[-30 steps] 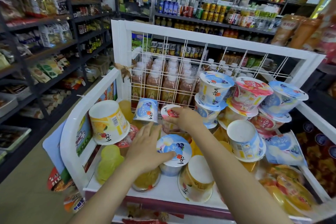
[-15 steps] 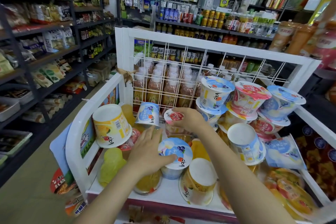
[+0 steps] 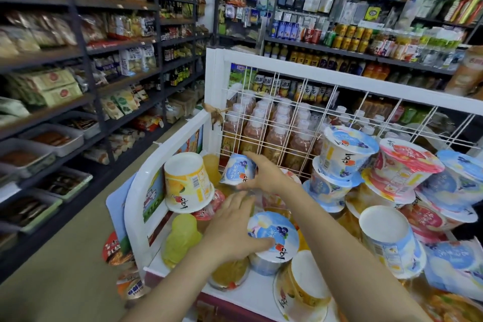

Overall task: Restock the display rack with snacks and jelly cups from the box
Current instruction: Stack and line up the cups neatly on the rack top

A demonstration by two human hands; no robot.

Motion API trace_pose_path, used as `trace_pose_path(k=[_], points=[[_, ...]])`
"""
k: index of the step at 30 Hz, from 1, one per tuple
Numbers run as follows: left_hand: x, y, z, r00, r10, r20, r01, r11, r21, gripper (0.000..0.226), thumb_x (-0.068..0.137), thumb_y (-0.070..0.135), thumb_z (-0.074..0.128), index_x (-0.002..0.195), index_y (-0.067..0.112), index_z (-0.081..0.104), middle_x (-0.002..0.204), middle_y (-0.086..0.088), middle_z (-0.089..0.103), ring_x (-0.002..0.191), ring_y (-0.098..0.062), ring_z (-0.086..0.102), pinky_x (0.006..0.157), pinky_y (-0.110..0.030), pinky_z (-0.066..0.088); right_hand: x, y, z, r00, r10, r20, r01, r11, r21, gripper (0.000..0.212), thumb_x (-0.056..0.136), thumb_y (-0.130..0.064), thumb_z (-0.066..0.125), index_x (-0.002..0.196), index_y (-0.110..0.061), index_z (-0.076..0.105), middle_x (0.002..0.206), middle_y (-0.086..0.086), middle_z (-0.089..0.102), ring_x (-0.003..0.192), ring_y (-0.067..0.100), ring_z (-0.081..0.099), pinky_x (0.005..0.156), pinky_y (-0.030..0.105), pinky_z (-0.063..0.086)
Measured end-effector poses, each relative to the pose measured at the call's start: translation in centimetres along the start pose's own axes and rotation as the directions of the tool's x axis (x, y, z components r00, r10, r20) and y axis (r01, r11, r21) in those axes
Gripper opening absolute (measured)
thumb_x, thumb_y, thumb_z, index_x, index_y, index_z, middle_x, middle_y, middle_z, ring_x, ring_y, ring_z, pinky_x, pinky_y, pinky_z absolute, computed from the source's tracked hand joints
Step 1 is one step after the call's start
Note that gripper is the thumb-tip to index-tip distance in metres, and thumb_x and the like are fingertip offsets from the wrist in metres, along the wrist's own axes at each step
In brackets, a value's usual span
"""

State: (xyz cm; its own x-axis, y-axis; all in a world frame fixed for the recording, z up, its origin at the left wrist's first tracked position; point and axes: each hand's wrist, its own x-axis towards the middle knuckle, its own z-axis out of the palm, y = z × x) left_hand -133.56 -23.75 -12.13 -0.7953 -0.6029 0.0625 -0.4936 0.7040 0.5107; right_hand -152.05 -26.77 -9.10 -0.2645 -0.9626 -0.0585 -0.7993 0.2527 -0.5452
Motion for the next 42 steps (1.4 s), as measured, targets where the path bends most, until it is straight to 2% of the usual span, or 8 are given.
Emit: trace_pose_path(k=[5,12,20,24,28,34,37,42], points=[[0.1,0.1,-0.1,1.000,-0.011,0.015,0.011,1.000,-0.001,0.104,0.078,0.067,0.066,0.157,0.024,0.014,0.164,0.008,0.005,0.150,-0.011,0.002,0.120,-0.031,0.011,0.7,0.2,0.0,0.995,-0.092,-0.049,0.087,0.992,-0.087,0.095,0.069,-0.039,0.089,0.146,-0.011,0.040,0.137,0.008,0.046,0.125,0.024,0.046,0.103,0.032,0.039],[0.2,-0.1,0.2,0.998,-0.046,0.032,0.046,0.999,-0.017,0.107,0.076,0.070,0.066,0.158,0.029,0.011,0.165,0.010,-0.001,0.151,-0.012,-0.003,0.123,-0.036,0.009,1.2,0.2,-0.8,0.973,-0.108,-0.206,0.125,0.990,0.069,0.044,0.073,-0.043,0.082,0.096,-0.009,0.065,0.088,0.001,0.065,0.078,0.015,0.062,0.056,0.016,0.045],[-0.2,-0.2,0.5,0.998,-0.046,-0.034,0.046,0.999,0.002,0.104,0.073,0.073,0.066,0.156,0.030,0.021,0.152,0.010,-0.045,0.143,-0.016,-0.038,0.122,-0.043,0.003,0.8,0.1,-2.0,0.965,0.075,-0.250,0.019,0.936,0.352,0.053,0.089,-0.057,0.060,0.089,-0.006,0.071,0.085,0.013,0.070,0.067,0.017,0.061,0.066,0.032,0.048],[-0.3,0.0,0.4,0.997,-0.076,0.001,0.076,0.997,0.008,0.107,0.075,0.072,0.066,0.157,0.030,0.011,0.155,0.004,-0.041,0.144,-0.020,-0.035,0.121,-0.042,0.001,1.2,-0.2,-1.4,0.987,0.099,-0.129,-0.074,0.980,0.184,0.062,0.089,-0.066,0.051,0.057,-0.013,0.046,0.059,0.007,0.054,0.057,0.018,0.052,0.063,0.034,0.042],[-0.1,-0.1,0.4,0.996,-0.087,0.033,0.086,0.996,0.010,0.109,0.076,0.071,0.065,0.158,0.033,0.004,0.161,0.003,-0.030,0.148,-0.019,-0.027,0.122,-0.040,0.001,1.8,0.4,-1.1,0.982,0.074,-0.172,-0.090,0.992,-0.083,0.054,0.100,-0.031,0.048,0.051,-0.014,0.035,0.053,0.003,0.039,0.058,0.023,0.040,0.065,0.034,0.035],[0.0,-0.5,0.7,0.995,-0.097,0.039,0.097,0.995,-0.002,0.110,0.074,0.073,0.065,0.157,0.037,0.002,0.163,0.005,-0.025,0.149,-0.016,-0.022,0.122,-0.040,0.004,2.2,2.4,-1.1,0.994,0.020,-0.109,-0.026,0.998,-0.053,0.047,0.099,-0.025,0.052,0.056,-0.013,0.037,0.058,0.003,0.037,0.059,0.018,0.037,0.063,0.034,0.028],[0.1,-0.5,0.7,0.994,-0.099,0.046,0.100,0.995,-0.005,0.110,0.074,0.074,0.064,0.157,0.035,0.004,0.163,0.007,-0.024,0.149,-0.016,-0.022,0.122,-0.041,0.004,1.9,2.6,-1.6,0.999,-0.011,-0.033,0.013,0.998,0.069,0.031,0.099,-0.020,0.053,0.074,-0.002,0.059,0.070,0.004,0.047,0.068,0.017,0.042,0.068,0.033,0.034],[0.2,-0.5,0.8,0.995,-0.090,0.039,0.090,0.996,-0.004,0.111,0.073,0.075,0.064,0.158,0.035,0.004,0.164,0.008,-0.020,0.150,-0.015,-0.020,0.123,-0.041,0.005,2.2,2.5,-1.1,0.998,0.053,-0.046,-0.051,0.998,0.039,0.030,0.101,-0.031,0.051,0.127,-0.026,0.065,0.131,-0.004,0.062,0.120,0.021,0.053,0.105,0.047,0.038]])
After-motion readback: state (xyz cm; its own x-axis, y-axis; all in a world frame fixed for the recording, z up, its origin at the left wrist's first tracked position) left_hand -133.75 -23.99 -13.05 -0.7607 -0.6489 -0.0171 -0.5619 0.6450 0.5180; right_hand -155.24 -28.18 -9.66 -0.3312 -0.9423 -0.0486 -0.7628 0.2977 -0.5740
